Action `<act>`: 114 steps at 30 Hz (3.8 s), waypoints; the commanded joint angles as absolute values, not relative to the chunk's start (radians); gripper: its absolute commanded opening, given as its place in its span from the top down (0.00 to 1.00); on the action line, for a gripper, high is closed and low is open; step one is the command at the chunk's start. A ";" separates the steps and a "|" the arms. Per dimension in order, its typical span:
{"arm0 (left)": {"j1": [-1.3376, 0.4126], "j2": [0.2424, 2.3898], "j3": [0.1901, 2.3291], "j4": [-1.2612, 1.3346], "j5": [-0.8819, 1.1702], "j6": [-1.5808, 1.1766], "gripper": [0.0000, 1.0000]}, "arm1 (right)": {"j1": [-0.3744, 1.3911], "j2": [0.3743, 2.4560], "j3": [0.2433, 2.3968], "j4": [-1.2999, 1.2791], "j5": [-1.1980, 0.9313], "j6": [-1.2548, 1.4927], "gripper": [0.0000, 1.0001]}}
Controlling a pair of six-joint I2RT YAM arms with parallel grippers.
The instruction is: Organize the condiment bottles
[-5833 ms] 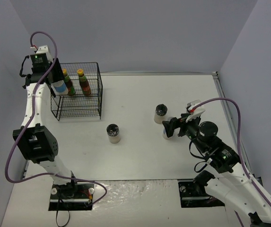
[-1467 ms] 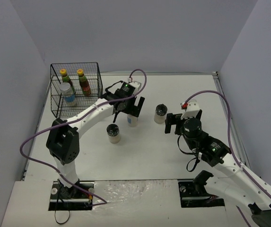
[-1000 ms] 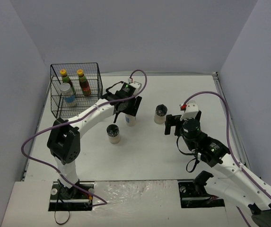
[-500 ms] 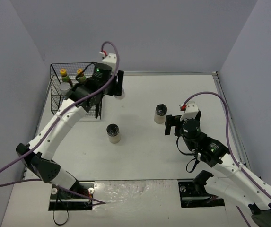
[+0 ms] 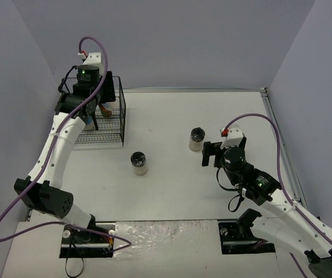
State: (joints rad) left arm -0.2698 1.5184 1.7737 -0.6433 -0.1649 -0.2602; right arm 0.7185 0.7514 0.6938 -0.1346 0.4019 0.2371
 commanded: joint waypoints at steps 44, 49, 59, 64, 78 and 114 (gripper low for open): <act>-0.113 1.831 1.801 -0.526 -0.100 -0.249 0.45 | 0.713 0.765 0.684 -0.058 0.387 0.236 0.00; -0.103 1.826 1.804 -0.543 -0.075 -0.258 0.27 | 0.713 0.761 0.686 -0.058 0.385 0.236 0.00; -0.106 1.685 1.818 -0.619 0.052 -0.288 0.03 | 0.713 0.735 0.689 -0.058 0.375 0.245 0.00; -0.119 1.578 1.764 -0.645 0.079 -0.308 0.03 | 0.713 0.736 0.701 -0.059 0.381 0.250 0.00; -0.130 1.069 1.207 -0.514 0.073 -0.196 0.03 | 0.386 0.897 0.802 -0.143 0.442 0.393 0.00; -0.129 0.904 0.963 -0.471 0.014 -0.219 0.03 | 0.149 1.194 0.797 0.066 0.108 0.385 0.05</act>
